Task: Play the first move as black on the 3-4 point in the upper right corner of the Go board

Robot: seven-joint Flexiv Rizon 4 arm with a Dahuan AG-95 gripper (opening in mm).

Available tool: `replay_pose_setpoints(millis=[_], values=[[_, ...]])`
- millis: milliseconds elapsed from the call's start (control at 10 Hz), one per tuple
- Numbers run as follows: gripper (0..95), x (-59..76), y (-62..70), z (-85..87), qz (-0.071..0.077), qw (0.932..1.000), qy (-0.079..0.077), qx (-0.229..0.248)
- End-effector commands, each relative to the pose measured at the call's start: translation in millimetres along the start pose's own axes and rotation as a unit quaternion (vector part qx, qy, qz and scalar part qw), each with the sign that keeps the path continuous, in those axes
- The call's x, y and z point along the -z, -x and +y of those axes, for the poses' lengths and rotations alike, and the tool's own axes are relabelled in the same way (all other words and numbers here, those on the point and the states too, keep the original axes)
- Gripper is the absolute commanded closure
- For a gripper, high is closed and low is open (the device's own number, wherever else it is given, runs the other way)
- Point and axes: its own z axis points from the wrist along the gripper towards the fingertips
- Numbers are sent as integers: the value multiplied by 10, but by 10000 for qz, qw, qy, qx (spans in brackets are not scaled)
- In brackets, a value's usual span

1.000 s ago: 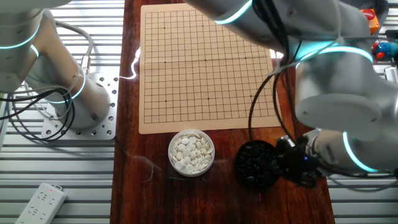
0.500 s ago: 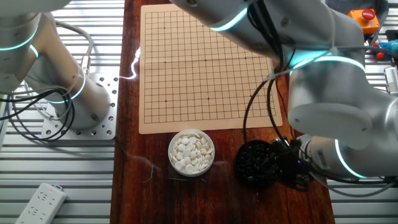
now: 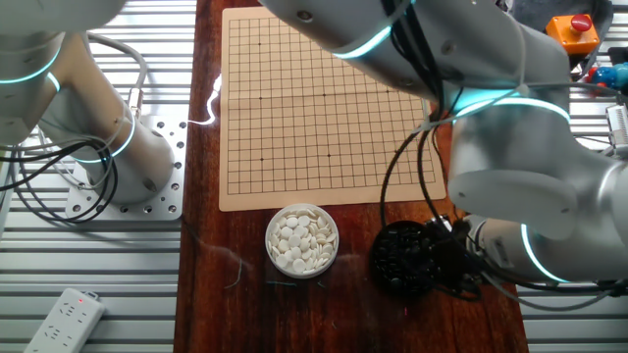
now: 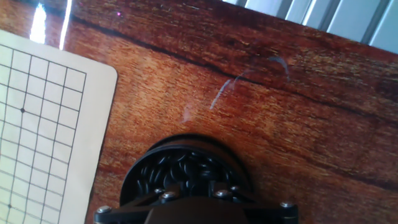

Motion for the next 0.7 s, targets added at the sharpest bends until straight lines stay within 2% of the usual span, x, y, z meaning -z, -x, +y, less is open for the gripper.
replay_pose_setpoints(millis=[100, 500, 600, 700], values=[[760, -31, -13, 14, -1, 10000, -2, -15], [760, -110, -50, 38, -30, 10000, -47, -17], [950, -110, -50, 38, -37, 10000, -63, -26], [950, -108, -52, 40, -41, 10000, -67, -43]])
